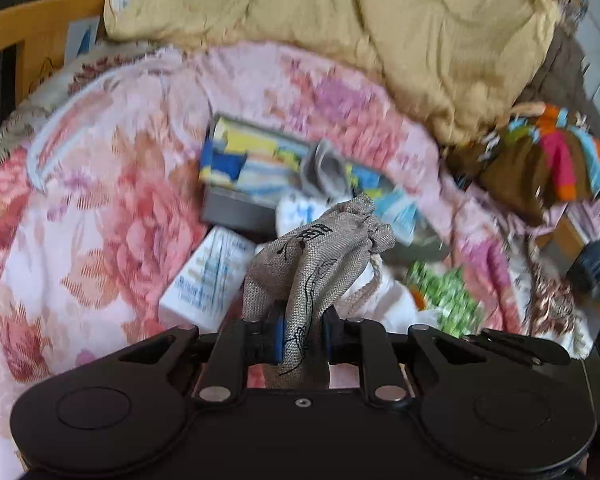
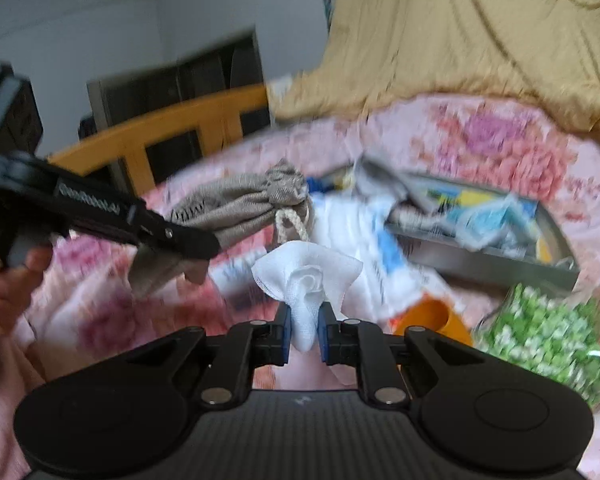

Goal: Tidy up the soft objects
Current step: 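Lift the pouch and white cloth and carry them toward the cartoon tray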

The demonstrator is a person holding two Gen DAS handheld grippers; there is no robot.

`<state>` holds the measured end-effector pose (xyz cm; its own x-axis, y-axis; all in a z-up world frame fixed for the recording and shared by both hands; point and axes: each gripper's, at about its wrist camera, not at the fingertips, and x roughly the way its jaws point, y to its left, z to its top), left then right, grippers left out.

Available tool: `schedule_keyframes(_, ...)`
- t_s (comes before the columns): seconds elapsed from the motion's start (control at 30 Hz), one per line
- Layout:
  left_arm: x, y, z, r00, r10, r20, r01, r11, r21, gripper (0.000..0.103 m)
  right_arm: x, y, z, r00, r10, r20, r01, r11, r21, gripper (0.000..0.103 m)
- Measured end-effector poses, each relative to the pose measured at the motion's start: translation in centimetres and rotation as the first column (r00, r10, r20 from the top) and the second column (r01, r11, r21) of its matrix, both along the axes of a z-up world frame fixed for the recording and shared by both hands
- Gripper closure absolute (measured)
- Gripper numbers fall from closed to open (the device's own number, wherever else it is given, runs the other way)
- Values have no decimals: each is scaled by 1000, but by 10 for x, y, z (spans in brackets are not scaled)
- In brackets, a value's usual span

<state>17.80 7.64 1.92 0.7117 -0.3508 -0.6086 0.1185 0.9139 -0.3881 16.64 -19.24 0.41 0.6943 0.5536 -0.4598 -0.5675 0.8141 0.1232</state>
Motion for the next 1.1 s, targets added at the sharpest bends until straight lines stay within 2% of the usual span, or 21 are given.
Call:
schedule_keyframes(0.3,3,-1,16,989,50,142,-50,999,-7,84,14,-8,18,988,-95,124,90,995,44,88)
schedule_keyframes(0.43,12,-1,17,979,71,192,-69,997,-21,84,30,-7,18,988,-119,102,113,992,63,88)
schedule_keyframes(0.7,45,-5,15,957,113,266,-100,993,-62,83,70,8,25,980,-143,137,133,988,81,86)
schedule_keyframes(0.93,97,0,6,952,177,248,-157,983,-98,83,122,23,25,977,-190,96,181,979,89,86)
schedule_keyframes(1.1,131,4,-2,963,175,205,-160,983,-87,82,144,39,23,975,-192,113,190,981,31,86)
